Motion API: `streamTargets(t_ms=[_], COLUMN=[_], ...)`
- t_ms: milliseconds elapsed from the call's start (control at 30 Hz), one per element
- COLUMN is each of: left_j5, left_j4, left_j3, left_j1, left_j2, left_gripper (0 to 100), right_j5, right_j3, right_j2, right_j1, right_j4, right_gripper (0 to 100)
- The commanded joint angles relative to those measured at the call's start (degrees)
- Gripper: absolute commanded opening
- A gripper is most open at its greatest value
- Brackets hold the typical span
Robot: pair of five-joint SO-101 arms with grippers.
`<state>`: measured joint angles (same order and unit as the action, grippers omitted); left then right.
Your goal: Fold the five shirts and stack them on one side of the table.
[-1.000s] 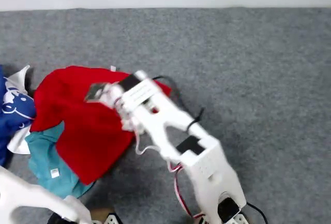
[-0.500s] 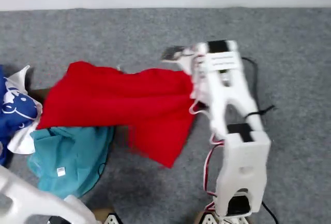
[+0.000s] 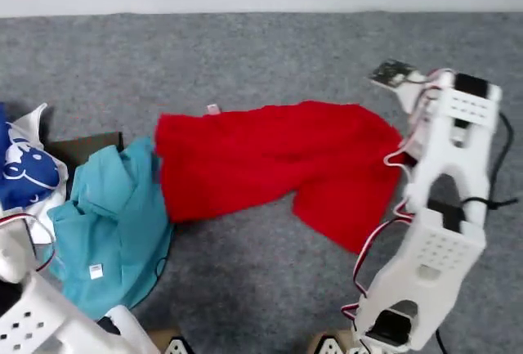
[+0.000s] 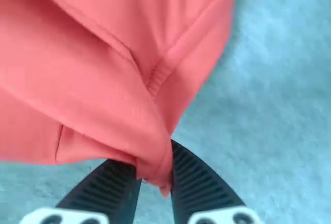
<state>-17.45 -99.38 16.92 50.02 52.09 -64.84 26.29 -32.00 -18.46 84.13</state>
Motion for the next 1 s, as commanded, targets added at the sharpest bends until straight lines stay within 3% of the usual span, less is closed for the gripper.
streamTargets(t_ms=[0,100,333,533,833,967], left_j5=[-0.62,-0.53,-0.62,-0.53,-0.53,-0.53], left_j4=[-1.14,-1.05,-1.05,-1.05,-1.05,-1.05], left_j3=[1.01,2.33,2.51,2.59,2.59,2.59], left_j1=[-1.67,-2.2,-2.11,-2.11,-1.85,-1.85], left_j2=[1.32,1.32,1.32,1.32,1.32,1.32], left_gripper=[0,0,0,0,0,0], right_j5=[-0.7,-0.44,7.21,8.62,9.14,13.36], right_j3=[2.73,2.9,2.9,-2.81,-31.56,-42.37], right_j2=[3.56,4.09,11.65,20.7,39.69,43.82], right_j1=[-3.91,-3.47,1.71,6.64,12.35,15.69], right_j4=[-1.54,3.47,16.13,18.95,18.68,15.78], right_gripper=[1.1,4.5,28.3,27.1,27.3,27.3])
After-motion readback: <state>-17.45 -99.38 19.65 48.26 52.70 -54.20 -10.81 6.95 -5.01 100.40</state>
